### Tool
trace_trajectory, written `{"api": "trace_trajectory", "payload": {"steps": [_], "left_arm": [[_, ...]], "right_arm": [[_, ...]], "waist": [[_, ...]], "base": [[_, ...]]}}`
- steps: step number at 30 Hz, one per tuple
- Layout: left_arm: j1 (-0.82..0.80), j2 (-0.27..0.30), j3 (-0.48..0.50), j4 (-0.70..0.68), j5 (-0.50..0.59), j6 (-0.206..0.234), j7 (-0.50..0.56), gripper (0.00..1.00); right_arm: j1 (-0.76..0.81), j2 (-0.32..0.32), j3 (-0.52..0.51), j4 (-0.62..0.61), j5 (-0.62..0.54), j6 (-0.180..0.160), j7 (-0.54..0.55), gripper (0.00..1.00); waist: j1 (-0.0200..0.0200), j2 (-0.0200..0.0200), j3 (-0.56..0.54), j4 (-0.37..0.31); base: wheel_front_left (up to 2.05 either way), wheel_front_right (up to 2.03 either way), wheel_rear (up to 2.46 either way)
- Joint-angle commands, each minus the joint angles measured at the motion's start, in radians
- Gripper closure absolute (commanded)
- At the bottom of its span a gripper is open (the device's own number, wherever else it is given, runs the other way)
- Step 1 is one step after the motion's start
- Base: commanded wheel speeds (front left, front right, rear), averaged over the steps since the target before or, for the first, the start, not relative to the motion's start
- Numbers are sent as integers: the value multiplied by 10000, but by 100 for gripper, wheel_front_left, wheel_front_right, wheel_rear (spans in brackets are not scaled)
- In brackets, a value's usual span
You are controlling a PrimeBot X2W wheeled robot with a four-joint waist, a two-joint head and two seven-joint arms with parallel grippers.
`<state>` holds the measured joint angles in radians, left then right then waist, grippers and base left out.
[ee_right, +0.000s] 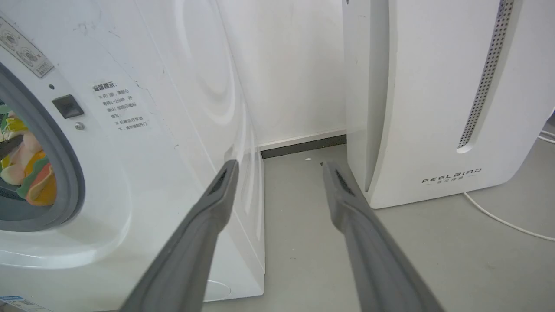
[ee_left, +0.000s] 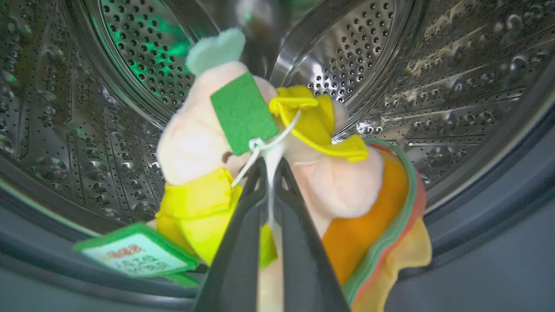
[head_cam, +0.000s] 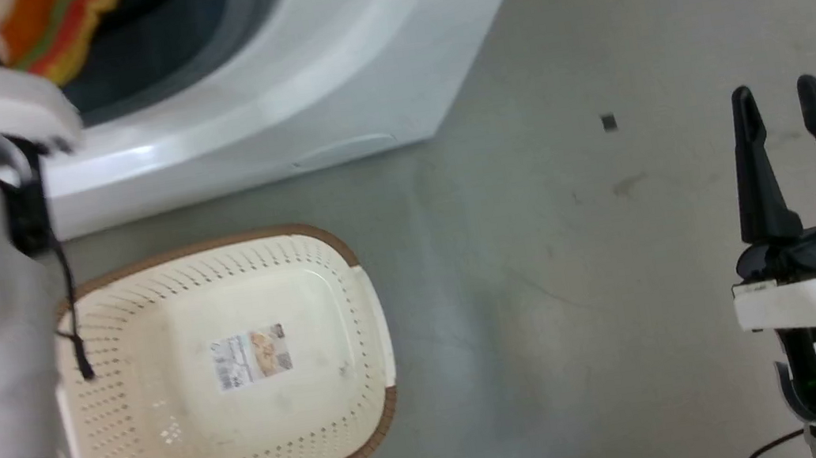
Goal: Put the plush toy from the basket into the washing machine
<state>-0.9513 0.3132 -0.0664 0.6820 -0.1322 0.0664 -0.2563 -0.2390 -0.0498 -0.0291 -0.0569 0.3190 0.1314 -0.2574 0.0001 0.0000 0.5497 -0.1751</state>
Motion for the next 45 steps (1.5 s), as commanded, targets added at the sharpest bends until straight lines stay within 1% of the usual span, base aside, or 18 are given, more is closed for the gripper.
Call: {"api": "trace_trajectory", "payload": {"steps": [1, 9, 15, 17, 24, 25, 26, 37, 45], "left_arm": [[-381, 174, 80, 126, 72, -29, -55, 100], [-1863, 870, 228, 1005, 223, 25, -55, 100], [-2916, 1268, 288, 1496, 257, 70, -55, 100], [-3262, 1339, 411, 1643, 146, 100, -55, 100], [-3986, 1529, 341, 2249, 170, 67, -55, 100], [-4033, 1527, 319, 2366, 175, 68, -55, 87], [-4062, 1539, 306, 2447, 199, 130, -55, 0], [-3684, 1433, 269, 3236, -12, -75, -55, 0], [-2547, 1059, 394, 3293, -286, -217, -55, 0]], "right_arm": [[-196, -4, -6, -59, 68, -7, -44, 0], [-440, -4, 18, -35, 401, -7, -44, 0], [-569, -4, 66, -37, 558, -7, -44, 0], [-611, -4, 110, -36, 587, -7, -44, 0], [-678, -4, 236, 35, 643, -7, -44, 0], [-677, -4, 253, 45, 638, -7, -44, 0], [-678, -4, 270, 56, 633, -7, -44, 0], [-588, -4, 263, 127, 478, -7, -44, 0], [-362, -4, 301, 199, 257, -7, -44, 0]], "waist": [[-1, 0, 605, -456], [-1, 0, 1228, -971], [-1, 0, 1564, -1183], [-1, 0, 1650, -1229], [-1, 0, 1738, -1309], [-1, 0, 1727, -1311], [-1, 0, 1714, -1314], [-1, 0, 1216, -1234], [-1, 0, 431, -1028]], "base": [[0, 0, 0], [0, 0, 0], [0, 0, 0], [0, 0, 0], [0, 0, 0], [0, 0, 0], [0, 0, 0], [0, 0, 0], [0, 0, 0]]}}
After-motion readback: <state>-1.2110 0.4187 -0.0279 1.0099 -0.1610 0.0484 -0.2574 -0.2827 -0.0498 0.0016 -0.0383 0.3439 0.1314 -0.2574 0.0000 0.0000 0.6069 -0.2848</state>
